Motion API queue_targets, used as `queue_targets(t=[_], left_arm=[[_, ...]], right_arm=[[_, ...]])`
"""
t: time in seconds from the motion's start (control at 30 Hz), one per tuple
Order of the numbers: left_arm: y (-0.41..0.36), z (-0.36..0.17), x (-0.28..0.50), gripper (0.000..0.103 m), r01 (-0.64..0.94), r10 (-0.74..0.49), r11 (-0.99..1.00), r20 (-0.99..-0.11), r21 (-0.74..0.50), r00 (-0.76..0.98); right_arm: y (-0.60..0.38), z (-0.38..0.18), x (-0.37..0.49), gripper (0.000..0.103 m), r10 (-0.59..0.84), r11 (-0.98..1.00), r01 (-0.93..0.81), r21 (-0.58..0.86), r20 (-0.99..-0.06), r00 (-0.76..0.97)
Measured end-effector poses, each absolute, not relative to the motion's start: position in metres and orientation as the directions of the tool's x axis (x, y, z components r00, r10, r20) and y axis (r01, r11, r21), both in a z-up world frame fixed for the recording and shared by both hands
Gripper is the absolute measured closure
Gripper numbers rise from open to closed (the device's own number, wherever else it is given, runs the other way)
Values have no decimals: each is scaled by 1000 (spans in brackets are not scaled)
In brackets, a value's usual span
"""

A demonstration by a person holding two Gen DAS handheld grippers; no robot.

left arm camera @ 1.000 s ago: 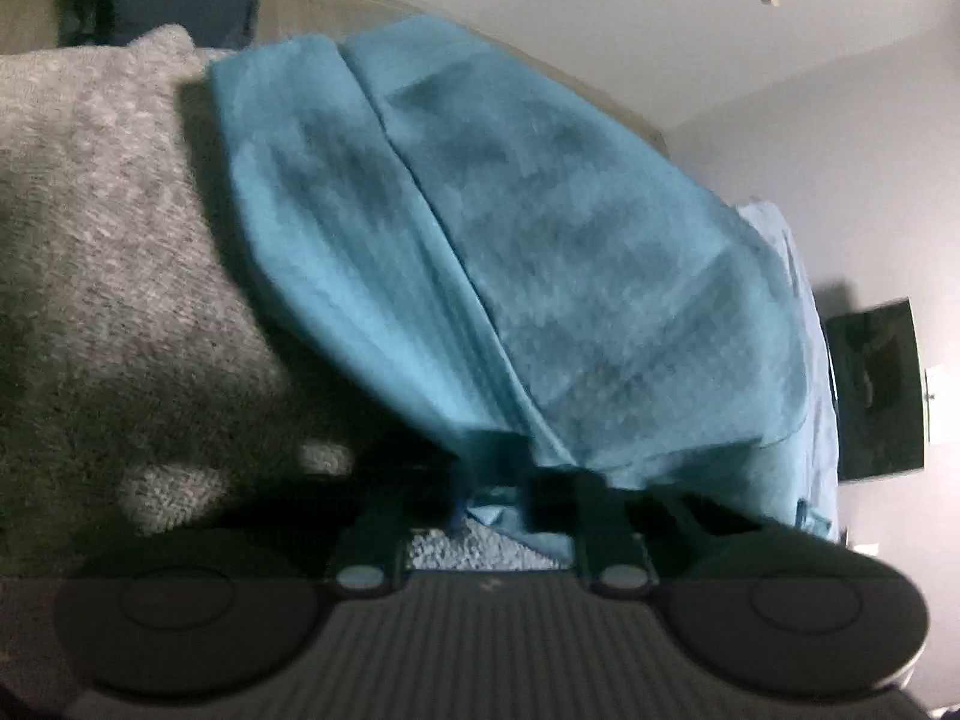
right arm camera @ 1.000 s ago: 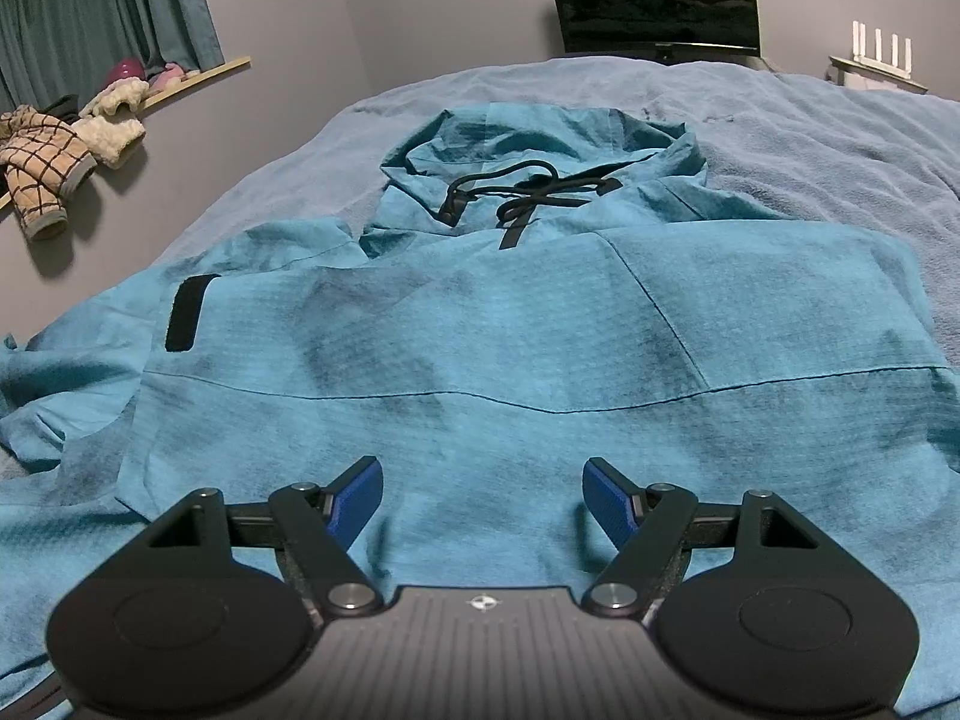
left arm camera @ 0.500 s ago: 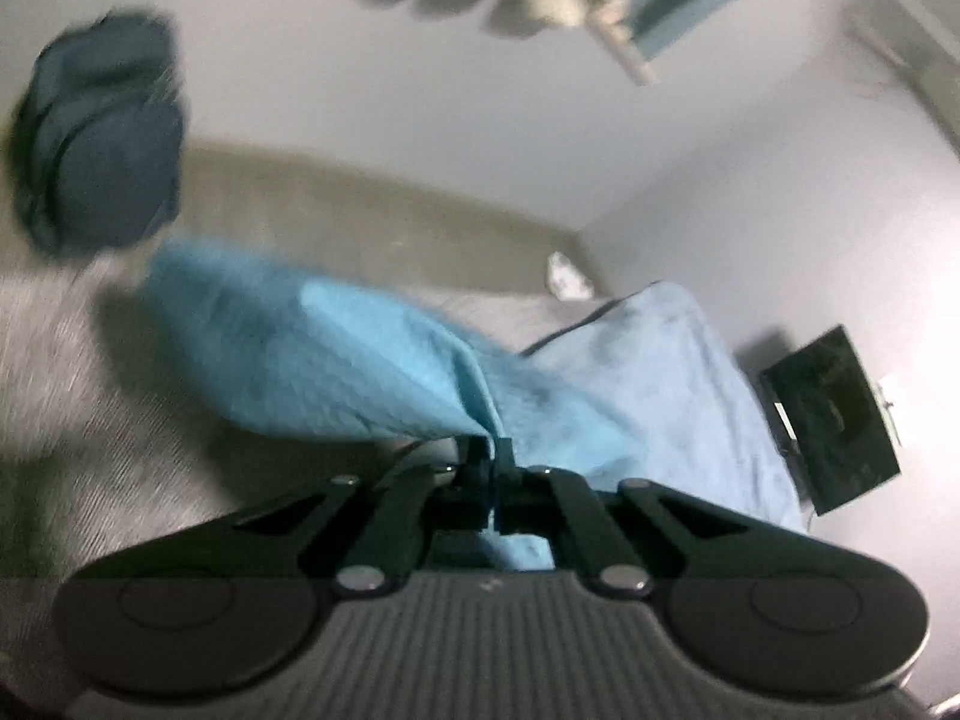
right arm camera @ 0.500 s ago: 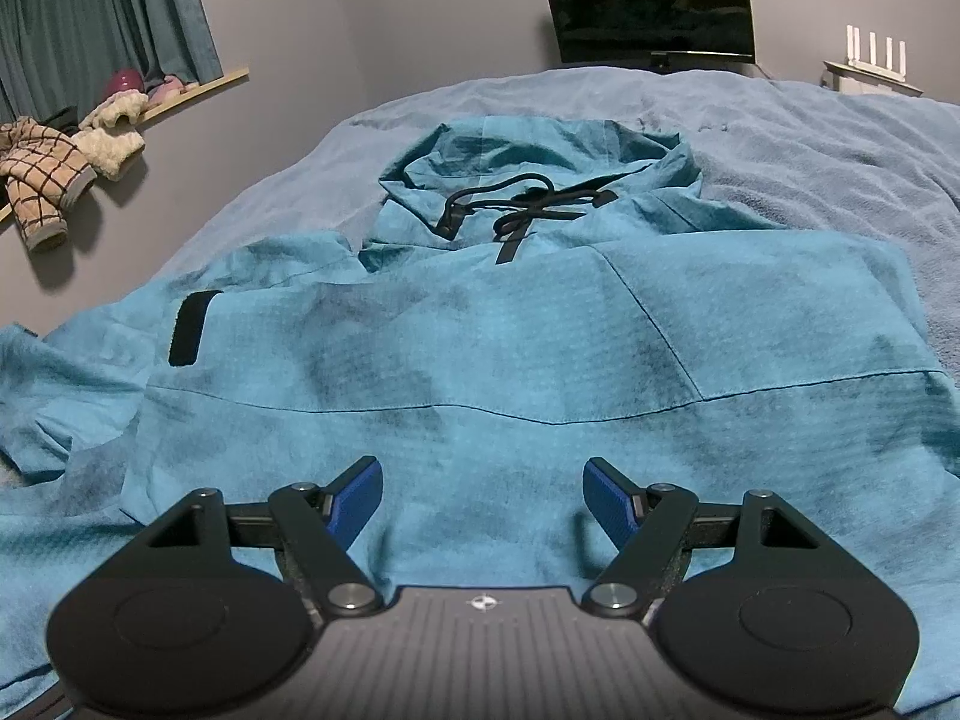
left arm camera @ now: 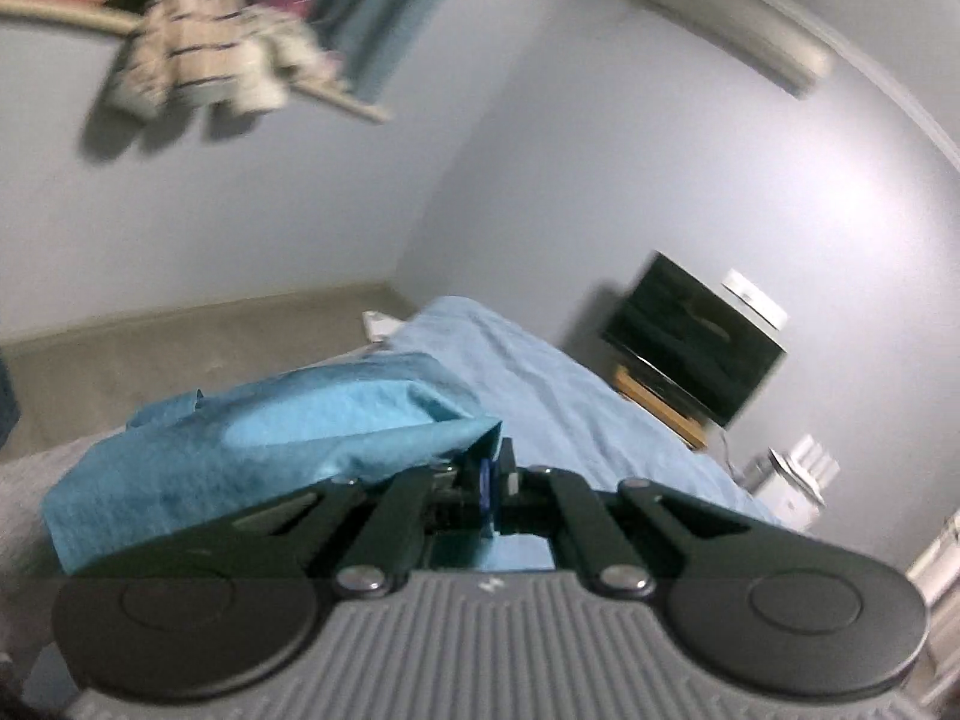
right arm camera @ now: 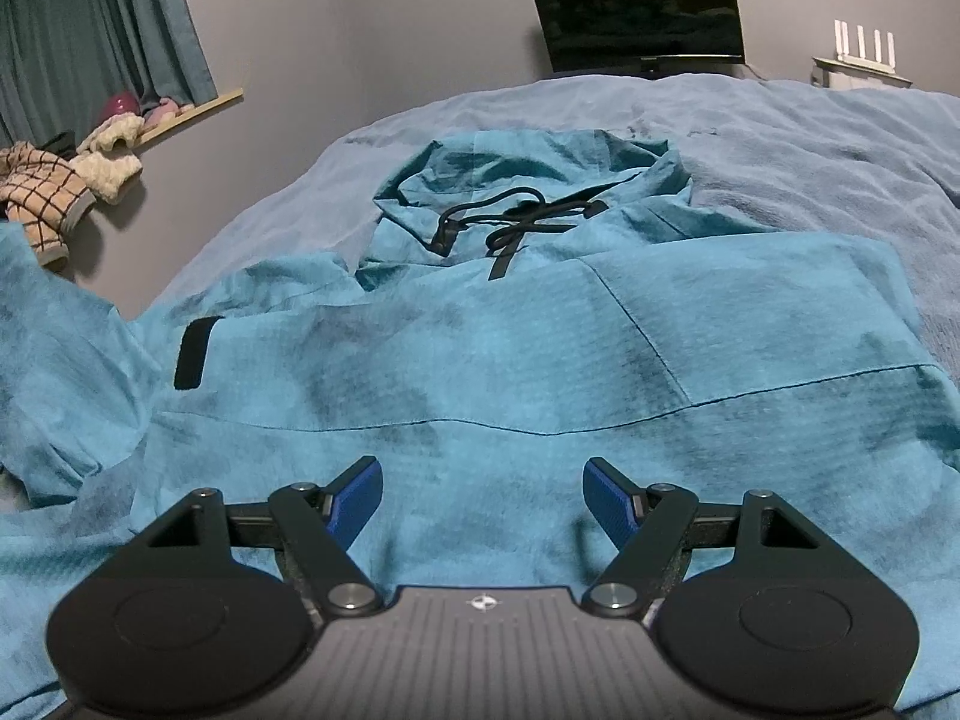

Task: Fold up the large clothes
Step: 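Fold the held side over the jacket body with the left tool, release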

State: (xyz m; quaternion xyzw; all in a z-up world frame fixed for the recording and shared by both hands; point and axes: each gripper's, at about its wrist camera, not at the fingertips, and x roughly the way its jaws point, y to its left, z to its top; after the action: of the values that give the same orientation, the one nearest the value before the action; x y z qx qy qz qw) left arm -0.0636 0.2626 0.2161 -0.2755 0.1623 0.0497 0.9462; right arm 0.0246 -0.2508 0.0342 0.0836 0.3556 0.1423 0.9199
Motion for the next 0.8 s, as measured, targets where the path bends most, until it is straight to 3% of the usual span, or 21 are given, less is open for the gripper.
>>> queue_targets(t=[0.2,0.43,0.8], left_arm=[[160,235,-44,103,-48,-98,912,-330,-408,939],[49,215,-28,103,69,-193,949,-396,-306,898],[-101,95,7,103,301,-315,945,-601,-127,735]], right_arm=[[-256,34,25,27,326,941,-184,283,-621,713],[-266,35,25,27,333,931,-153,332,-598,729],[-301,35,23,27,331,884,-49,465,-549,767]])
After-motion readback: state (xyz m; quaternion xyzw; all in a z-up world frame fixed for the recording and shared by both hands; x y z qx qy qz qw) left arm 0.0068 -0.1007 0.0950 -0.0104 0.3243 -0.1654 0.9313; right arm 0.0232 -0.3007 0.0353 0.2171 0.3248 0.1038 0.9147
